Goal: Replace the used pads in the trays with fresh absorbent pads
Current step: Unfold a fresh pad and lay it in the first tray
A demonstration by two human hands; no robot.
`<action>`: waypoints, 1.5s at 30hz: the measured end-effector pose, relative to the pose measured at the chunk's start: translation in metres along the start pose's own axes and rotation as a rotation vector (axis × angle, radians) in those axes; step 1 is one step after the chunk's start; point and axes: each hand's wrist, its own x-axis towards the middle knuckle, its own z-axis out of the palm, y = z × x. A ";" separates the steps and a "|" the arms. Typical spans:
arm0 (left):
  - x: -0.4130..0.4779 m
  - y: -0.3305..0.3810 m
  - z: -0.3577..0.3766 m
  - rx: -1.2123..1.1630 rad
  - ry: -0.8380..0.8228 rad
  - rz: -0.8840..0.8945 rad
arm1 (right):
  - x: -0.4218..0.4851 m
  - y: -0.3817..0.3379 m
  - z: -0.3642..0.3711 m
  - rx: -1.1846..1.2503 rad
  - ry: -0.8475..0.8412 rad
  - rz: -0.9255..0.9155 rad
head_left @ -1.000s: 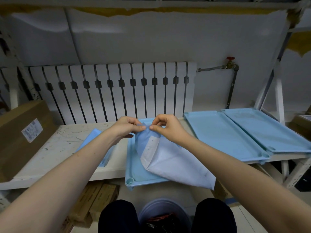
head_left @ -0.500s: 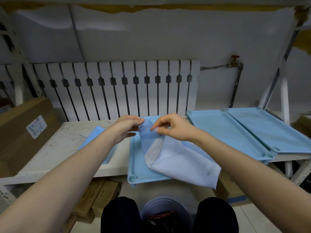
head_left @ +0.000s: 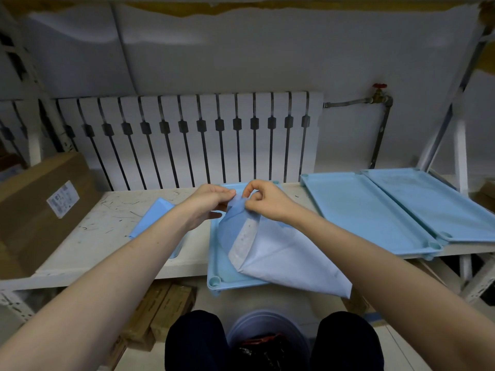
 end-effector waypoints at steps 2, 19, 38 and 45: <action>0.000 0.000 0.000 0.020 0.010 -0.017 | -0.002 0.002 0.001 0.030 -0.031 -0.078; 0.003 -0.005 0.003 -0.049 -0.083 -0.024 | 0.011 0.010 0.006 -0.059 0.062 -0.105; -0.005 -0.001 0.014 0.067 0.079 0.274 | 0.010 -0.002 -0.015 0.288 -0.035 0.093; -0.003 -0.005 0.010 0.218 -0.046 0.164 | 0.013 -0.010 -0.011 0.194 -0.014 -0.037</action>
